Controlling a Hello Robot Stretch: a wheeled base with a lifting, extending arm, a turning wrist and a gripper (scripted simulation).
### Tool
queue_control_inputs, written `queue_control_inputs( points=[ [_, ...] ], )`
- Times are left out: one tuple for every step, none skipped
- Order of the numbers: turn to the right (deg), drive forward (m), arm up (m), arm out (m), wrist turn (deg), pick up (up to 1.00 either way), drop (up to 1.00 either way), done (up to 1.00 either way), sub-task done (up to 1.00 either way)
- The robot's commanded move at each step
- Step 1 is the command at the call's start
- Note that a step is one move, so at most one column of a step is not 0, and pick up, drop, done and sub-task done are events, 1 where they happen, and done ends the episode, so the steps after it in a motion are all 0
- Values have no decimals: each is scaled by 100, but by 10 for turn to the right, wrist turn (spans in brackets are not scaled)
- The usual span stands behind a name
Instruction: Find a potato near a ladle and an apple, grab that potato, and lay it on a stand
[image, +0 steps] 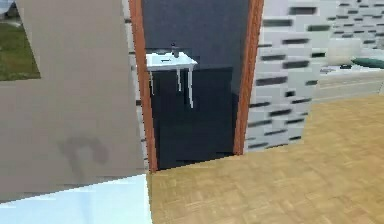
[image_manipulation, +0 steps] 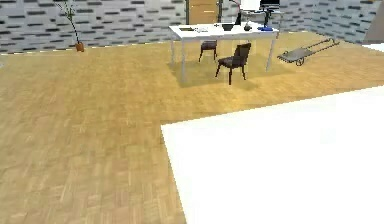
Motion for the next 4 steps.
queue_control_inputs(
  points=[
    [0,100,0,0,0,0,0,0,0],
    [-60,0,0,0,0,0,0,0,0],
    [0,60,0,0,0,0,0,0,0],
    [-300,0,0,0,0,0,0,0,0]
  ],
)
